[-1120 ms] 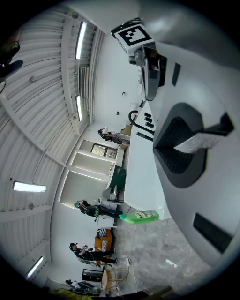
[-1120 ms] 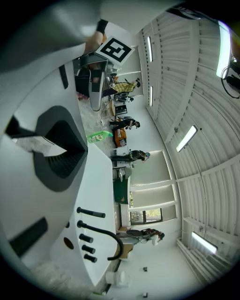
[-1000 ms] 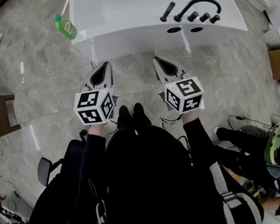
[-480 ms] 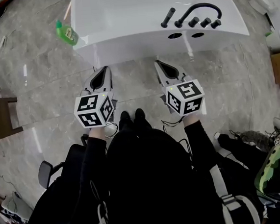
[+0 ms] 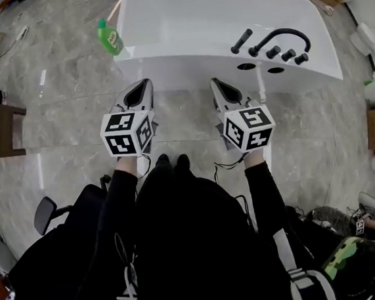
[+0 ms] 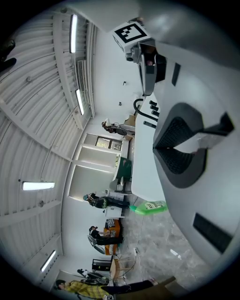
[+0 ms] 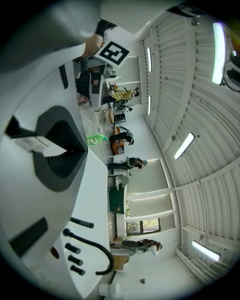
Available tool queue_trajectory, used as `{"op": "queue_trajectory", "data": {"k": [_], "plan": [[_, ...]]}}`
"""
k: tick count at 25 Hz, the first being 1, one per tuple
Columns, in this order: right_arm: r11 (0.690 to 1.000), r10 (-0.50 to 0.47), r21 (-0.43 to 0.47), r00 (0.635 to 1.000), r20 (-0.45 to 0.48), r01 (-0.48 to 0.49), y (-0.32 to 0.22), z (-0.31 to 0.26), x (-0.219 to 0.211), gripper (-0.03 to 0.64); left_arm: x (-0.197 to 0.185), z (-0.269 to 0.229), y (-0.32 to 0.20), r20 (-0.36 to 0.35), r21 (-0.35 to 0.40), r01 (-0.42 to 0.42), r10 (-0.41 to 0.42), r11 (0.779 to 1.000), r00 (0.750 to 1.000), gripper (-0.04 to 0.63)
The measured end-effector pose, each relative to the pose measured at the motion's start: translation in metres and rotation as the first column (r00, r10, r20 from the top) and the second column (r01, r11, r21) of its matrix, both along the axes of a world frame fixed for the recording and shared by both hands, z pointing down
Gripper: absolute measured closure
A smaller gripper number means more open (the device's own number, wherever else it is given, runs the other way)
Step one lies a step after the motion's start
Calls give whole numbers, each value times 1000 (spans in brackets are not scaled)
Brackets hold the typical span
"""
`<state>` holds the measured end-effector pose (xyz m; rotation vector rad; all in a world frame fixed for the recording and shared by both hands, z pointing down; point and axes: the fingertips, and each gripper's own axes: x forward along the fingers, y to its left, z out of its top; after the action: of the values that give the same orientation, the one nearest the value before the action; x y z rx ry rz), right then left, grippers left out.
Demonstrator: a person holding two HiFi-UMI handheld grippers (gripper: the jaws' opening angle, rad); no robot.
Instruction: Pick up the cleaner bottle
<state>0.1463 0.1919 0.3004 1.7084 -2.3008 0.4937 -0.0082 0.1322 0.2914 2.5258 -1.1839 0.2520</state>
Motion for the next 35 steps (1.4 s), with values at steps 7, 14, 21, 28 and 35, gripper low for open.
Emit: {"op": "queue_trajectory", "data": {"k": [7,14,21,28,35], "plan": [[996,-67,51,998,3,66,-11,-18,-14,615,-12,-11,-3,7,40,46,-46,998,999,588],[993,-108,48,994,4,108,-23,-19,-28,615,-18,-17,-9,21,60,75,-76,995,997,586],[987,-153,39,986,-68,156,-47,-9,-47,615,-30,-10,-28,29,57,88,-90,994,996,586],[984,-177,7,980,-91,179,-91,3,-58,615,-46,2,-70,39,49,102,-104,994,994,584],[978,-208,-45,975,-85,205,-156,22,-77,615,-68,20,-131,88,52,133,-137,990,987,581]]}}
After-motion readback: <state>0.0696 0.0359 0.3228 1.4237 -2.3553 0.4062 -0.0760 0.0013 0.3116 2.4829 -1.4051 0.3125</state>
